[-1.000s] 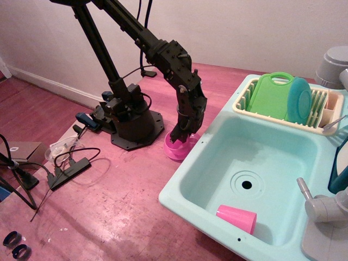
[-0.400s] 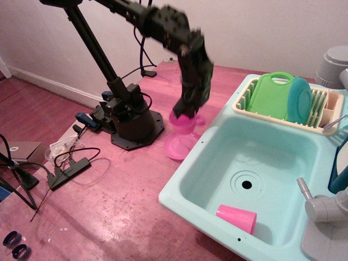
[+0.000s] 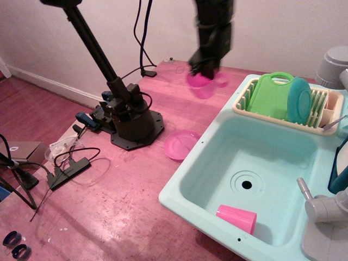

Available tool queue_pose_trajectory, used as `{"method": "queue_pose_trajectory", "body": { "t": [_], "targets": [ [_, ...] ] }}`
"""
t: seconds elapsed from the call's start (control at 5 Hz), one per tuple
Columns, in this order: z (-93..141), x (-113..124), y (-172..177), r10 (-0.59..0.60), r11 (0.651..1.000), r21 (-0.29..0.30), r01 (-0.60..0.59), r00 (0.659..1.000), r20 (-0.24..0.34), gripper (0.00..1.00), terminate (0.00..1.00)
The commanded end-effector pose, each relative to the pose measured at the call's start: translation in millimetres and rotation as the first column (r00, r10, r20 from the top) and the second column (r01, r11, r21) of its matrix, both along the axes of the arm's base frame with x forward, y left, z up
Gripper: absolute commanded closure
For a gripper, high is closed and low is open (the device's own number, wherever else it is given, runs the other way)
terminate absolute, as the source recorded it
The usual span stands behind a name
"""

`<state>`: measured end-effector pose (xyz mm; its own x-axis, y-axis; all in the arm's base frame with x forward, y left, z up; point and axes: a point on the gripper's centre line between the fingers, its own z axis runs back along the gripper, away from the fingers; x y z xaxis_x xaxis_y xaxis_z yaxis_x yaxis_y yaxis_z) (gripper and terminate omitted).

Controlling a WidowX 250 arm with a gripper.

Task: Put cup from anywhere into sink

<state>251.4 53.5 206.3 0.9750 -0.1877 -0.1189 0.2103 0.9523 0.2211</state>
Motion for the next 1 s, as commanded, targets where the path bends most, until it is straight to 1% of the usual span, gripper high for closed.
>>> {"method": "queue_pose_trajectory", "body": {
  "t": [0.0, 0.2, 0.4, 0.6, 0.8],
  "targets": [
    [3.4, 68.8, -29.3, -0.124, 0.992, 0.009, 0.124, 0.992, 0.028, 1.00, 0.00],
    [-16.5, 113.0, -56.1, -0.174, 0.985, -0.019, 0.174, 0.985, -0.005, 1.00, 0.00],
    [-31.5, 108.2, -76.3, -0.214, 0.976, -0.040, 0.212, 0.975, -0.059, 1.00, 0.00],
    [-46.7, 91.2, -84.3, -0.231, 0.971, -0.082, 0.224, 0.968, -0.094, 1.00, 0.00],
    [-47.9, 82.2, -79.4, -0.222, 0.973, -0.090, 0.214, 0.971, -0.087, 0.00, 0.00]
  ]
}}
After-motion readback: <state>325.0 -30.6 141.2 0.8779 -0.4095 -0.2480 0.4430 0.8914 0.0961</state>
